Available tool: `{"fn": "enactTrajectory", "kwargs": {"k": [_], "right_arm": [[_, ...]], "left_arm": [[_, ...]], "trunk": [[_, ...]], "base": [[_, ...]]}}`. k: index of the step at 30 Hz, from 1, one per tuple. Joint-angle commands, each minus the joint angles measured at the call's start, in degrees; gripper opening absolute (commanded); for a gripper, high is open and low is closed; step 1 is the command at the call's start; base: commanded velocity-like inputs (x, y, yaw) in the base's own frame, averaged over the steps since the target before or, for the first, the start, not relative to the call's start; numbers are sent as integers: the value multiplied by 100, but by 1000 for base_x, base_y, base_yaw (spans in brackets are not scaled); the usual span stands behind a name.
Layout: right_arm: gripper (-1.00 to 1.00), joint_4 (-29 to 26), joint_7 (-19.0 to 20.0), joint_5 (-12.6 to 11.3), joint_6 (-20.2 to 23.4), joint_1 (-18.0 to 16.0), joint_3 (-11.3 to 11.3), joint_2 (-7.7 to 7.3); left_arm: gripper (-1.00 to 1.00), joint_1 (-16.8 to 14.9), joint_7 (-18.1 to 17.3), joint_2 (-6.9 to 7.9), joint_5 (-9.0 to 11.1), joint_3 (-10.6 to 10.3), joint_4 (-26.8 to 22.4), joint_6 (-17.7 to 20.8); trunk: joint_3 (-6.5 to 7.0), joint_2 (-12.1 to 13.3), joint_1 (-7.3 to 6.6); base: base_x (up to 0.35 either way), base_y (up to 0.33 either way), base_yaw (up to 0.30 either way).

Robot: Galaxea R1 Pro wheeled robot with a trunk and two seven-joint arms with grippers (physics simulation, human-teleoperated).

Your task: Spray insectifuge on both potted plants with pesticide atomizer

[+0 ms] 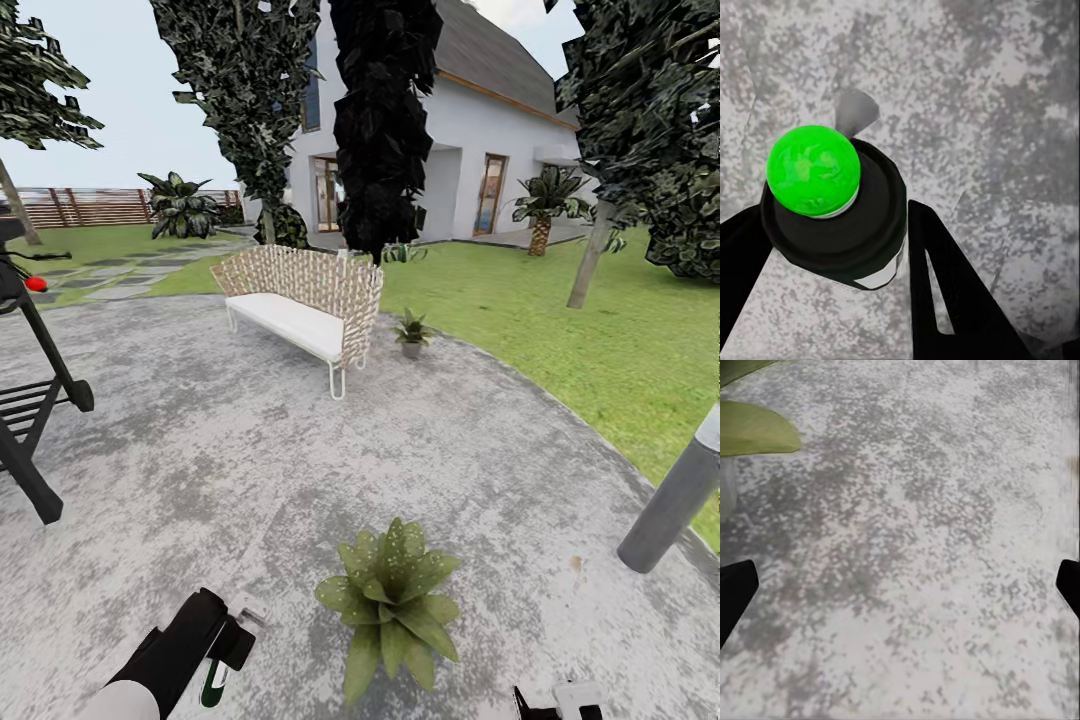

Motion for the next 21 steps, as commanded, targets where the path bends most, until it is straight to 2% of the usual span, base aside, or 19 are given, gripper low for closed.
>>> {"fn": "enactTrajectory", "kwargs": {"k": [1,13,17,21], "right_arm": [[100,3,38,12,-17,-4,-49,0],[100,1,38,12,-17,-4,-49,-8],[100,0,38,12,-17,-4,-47,-5],[100,3,38,12,-17,-4,-41,-3]], "left_arm": [[-100,-2,-49,5,-61,-15,-12,18],[-100,-2,-54,5,-97,-41,53,18],[-100,-2,-44,9,-85,10,20,25],[-100,-2,-41,17,-62,32,-9,31]], "trunk": [[-5,-2,-1],[-5,-2,-1],[-5,-2,-1],[-5,-2,-1]], "base": [[0,-271,0],[-1,-270,0],[-162,-216,11],[-44,-42,213]]}}
